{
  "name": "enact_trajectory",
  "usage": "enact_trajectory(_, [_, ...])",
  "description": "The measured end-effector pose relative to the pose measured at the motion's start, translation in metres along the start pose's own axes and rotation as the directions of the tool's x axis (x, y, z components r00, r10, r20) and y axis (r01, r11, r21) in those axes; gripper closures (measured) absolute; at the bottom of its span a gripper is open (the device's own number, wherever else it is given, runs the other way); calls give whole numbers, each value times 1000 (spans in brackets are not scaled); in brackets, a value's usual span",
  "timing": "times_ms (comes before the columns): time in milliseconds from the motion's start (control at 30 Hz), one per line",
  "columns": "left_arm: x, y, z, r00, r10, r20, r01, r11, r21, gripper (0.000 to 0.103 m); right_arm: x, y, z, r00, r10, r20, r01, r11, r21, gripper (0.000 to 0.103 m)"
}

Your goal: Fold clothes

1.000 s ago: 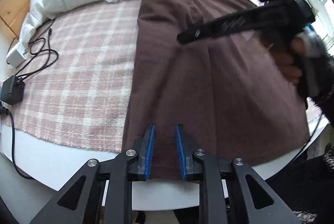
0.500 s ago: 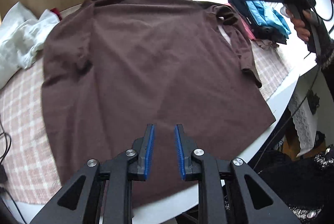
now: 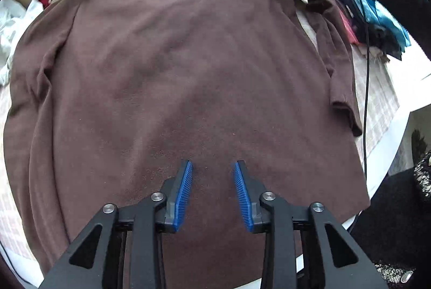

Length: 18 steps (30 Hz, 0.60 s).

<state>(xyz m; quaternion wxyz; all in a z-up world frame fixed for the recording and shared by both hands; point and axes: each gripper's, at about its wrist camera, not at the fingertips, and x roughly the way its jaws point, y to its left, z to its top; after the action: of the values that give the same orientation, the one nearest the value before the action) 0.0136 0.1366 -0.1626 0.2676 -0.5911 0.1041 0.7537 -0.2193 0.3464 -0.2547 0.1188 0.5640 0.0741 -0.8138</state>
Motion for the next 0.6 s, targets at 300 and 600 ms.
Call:
enact_trajectory(300, [3, -19, 3, 998, 52, -35, -52, 999, 8, 61, 30, -8, 9, 1000, 6, 30, -4, 997, -81, 95])
enact_trajectory(600, [1, -29, 5, 997, 65, -51, -65, 998, 8, 57, 6, -12, 51, 997, 26, 69, -21, 997, -74, 71])
